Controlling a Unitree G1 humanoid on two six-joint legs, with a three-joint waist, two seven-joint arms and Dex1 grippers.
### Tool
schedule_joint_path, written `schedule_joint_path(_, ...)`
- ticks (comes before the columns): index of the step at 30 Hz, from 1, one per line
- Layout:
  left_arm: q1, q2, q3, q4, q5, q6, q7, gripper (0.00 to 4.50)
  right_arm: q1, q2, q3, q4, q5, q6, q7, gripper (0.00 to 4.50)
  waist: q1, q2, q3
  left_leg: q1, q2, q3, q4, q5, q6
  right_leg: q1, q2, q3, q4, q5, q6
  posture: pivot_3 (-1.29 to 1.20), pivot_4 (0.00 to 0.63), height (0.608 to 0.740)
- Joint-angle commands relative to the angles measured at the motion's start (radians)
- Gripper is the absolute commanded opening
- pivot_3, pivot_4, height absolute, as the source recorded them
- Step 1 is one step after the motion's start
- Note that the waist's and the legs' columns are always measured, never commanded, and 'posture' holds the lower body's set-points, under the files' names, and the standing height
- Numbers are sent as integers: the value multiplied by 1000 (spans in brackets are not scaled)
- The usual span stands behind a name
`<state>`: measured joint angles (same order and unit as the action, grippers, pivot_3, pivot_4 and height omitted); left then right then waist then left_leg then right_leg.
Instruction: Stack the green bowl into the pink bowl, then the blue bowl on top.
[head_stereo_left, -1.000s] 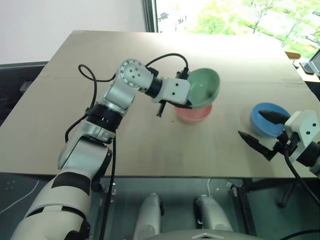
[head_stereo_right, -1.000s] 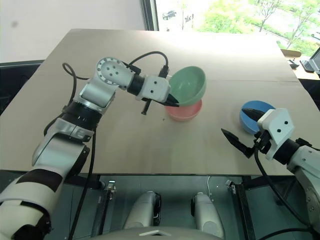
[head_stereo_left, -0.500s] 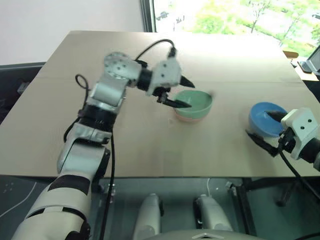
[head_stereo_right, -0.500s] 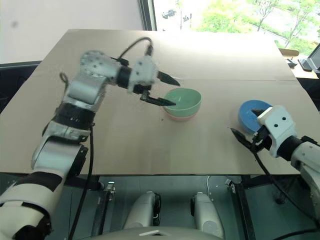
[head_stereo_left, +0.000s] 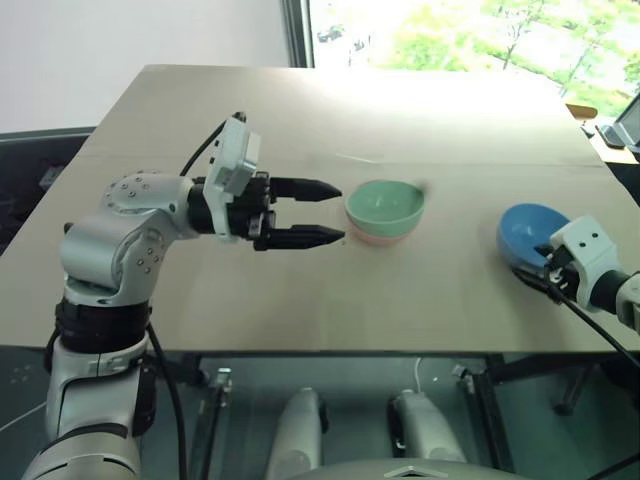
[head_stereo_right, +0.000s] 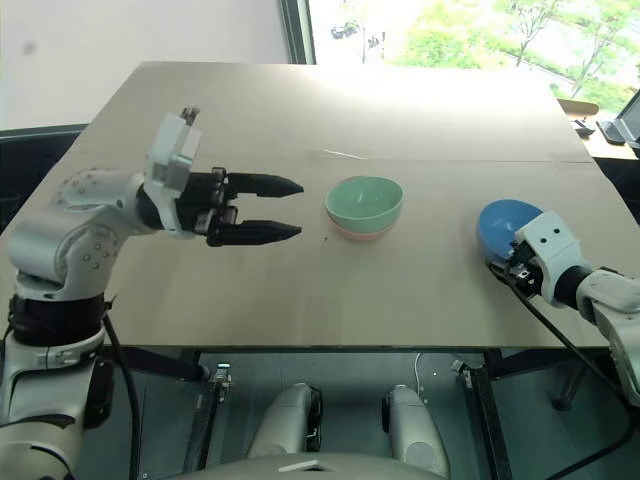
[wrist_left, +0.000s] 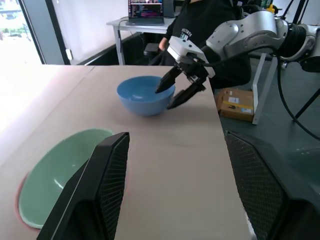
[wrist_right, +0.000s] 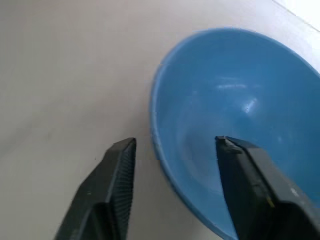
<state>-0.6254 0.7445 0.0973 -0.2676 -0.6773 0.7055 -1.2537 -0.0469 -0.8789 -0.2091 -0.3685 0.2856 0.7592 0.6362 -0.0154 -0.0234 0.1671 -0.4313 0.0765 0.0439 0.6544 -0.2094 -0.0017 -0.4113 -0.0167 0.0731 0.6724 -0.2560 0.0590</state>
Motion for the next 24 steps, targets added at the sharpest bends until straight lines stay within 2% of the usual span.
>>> schedule_joint_path(1,4,21,47,-54,-53,22,44,3239,-36,-25,6,10,-17,-27,18,1011,0,0,0,0,0,0,0,0,0,0,0,0,0,0,0,0,150,740)
schedule_joint_path(3,11,23,43,-62,-60,18,56,3239,-50,-27,19,22,-27,-32,22,121,1,0,0,0,0,0,0,0,0,0,0,0,0,0,0,0,150,740)
schedule_joint_path(4,13,23,42,-64,-64,18,62,3239,-54,-29,23,27,-31,-34,23,36,1,0,0,0,0,0,0,0,0,0,0,0,0,0,0,0,150,740)
schedule_joint_path(10,27,8,44,-66,-55,-17,112,3239,-120,-25,48,31,-56,-69,26,36,2,0,0,0,0,0,0,0,0,0,0,0,0,0,0,0,150,740)
schedule_joint_path(15,63,5,59,-54,-41,-27,175,3239,-295,62,113,-41,23,-165,93,36,-12,1,0,0,1,0,-1,0,0,0,1,0,0,0,0,0,150,740)
schedule_joint_path(21,155,30,95,-101,-51,-34,209,3239,-583,196,332,65,-6,-220,188,36,-23,0,1,0,1,1,-1,0,0,-1,0,1,0,0,0,0,150,740)
schedule_joint_path(24,186,45,123,-123,-59,-29,232,3239,-666,251,416,159,-47,-267,226,36,-17,-1,1,-1,1,0,-1,0,0,-2,0,0,0,0,0,0,150,740)
